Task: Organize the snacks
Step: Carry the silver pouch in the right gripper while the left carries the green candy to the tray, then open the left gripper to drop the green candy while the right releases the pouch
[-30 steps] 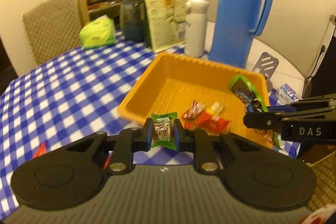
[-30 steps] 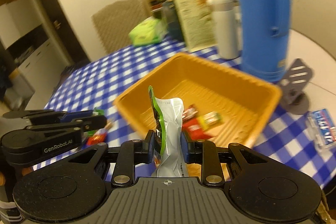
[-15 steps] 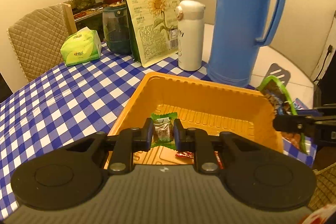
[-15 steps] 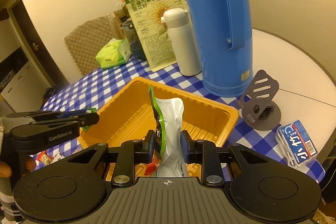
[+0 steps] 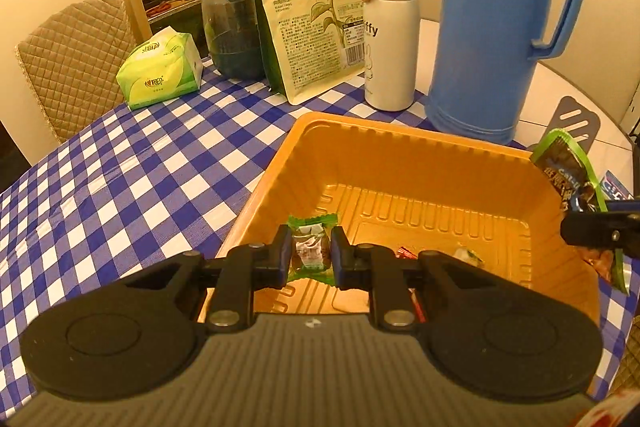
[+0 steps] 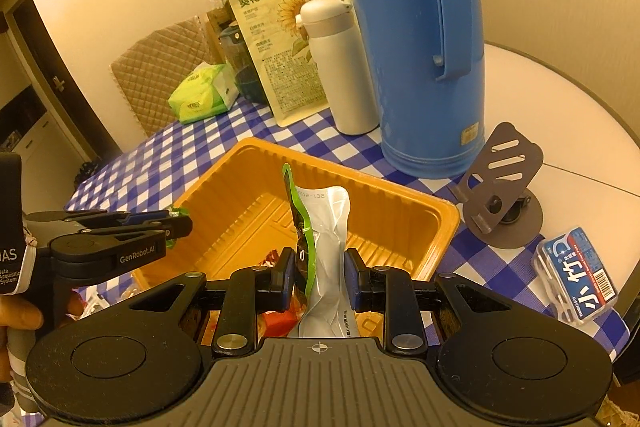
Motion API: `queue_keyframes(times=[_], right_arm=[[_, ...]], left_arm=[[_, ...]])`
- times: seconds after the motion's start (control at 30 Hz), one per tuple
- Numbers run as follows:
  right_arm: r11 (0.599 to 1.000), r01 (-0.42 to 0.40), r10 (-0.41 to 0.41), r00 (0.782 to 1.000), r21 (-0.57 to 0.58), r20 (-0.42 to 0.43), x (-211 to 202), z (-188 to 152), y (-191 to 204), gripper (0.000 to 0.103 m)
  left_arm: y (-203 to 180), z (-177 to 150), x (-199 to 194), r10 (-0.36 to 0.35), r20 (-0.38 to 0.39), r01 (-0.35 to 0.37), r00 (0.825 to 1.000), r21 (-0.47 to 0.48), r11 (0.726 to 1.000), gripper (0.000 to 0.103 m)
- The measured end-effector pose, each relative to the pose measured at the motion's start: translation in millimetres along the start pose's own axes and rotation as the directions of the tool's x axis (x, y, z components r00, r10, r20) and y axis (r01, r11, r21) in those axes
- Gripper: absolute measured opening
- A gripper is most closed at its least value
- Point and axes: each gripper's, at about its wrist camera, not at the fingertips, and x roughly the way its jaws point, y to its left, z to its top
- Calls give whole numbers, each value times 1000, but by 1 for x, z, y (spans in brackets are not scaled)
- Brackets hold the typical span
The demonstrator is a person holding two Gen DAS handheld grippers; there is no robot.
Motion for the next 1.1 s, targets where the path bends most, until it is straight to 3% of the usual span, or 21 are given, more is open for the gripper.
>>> queue_keyframes(times=[0.27, 0.93, 1.1], right_arm=[[1000, 4, -4, 1000, 9, -8, 6, 2, -2, 27], [1000, 21, -21, 999, -15, -32, 30, 10, -4, 27], [999, 35, -35, 999, -22, -6, 36, 12, -5, 27]], left_arm=[[-1, 4, 1, -7, 1, 7, 1000, -2, 1000, 27], [4, 4, -18, -29, 7, 29, 1000, -51, 998, 29], [2, 2, -23, -31, 4, 31, 1000, -52, 998, 31]])
